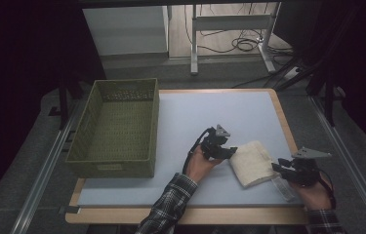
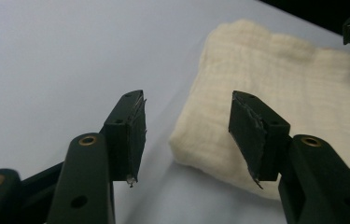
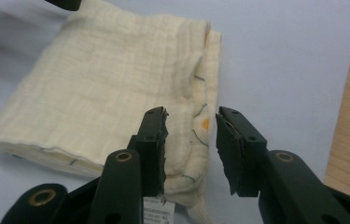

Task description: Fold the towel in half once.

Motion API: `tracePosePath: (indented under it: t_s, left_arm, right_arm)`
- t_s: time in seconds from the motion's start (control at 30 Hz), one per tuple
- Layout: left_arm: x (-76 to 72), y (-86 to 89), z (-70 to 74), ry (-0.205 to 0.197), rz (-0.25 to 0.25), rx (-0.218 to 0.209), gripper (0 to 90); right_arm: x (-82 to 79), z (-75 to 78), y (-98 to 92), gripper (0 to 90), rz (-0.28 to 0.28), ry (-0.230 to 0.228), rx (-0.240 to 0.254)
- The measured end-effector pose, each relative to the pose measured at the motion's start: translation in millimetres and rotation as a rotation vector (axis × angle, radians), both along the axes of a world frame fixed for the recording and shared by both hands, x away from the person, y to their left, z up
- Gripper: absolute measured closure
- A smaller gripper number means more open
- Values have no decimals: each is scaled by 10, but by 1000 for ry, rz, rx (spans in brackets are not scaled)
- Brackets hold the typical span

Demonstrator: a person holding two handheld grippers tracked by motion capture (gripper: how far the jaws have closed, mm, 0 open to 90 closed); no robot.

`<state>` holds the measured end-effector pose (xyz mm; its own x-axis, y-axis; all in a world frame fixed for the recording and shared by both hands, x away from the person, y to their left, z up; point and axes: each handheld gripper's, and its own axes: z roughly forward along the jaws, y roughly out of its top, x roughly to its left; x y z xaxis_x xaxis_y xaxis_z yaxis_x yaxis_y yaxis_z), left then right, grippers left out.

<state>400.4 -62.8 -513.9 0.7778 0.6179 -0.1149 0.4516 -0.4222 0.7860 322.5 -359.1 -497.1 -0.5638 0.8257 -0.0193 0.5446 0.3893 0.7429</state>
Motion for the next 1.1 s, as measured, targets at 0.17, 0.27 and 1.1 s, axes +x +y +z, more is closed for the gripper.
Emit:
tracePosePath:
  t_s: [0.17,0.27,1.1]
  left_arm:
    - [17,-21,-107,17,30,36,462]
    - [15,-17,-126,27,30,39,463]
    - [-15,-71,-139,47,-60,21,840]
  right_arm:
    - [20,-130,-59,553,-22,56,-13]
    - [13,-181,-89,545,-24,73,19]
    - [-28,-153,-59,829,38,159,136]
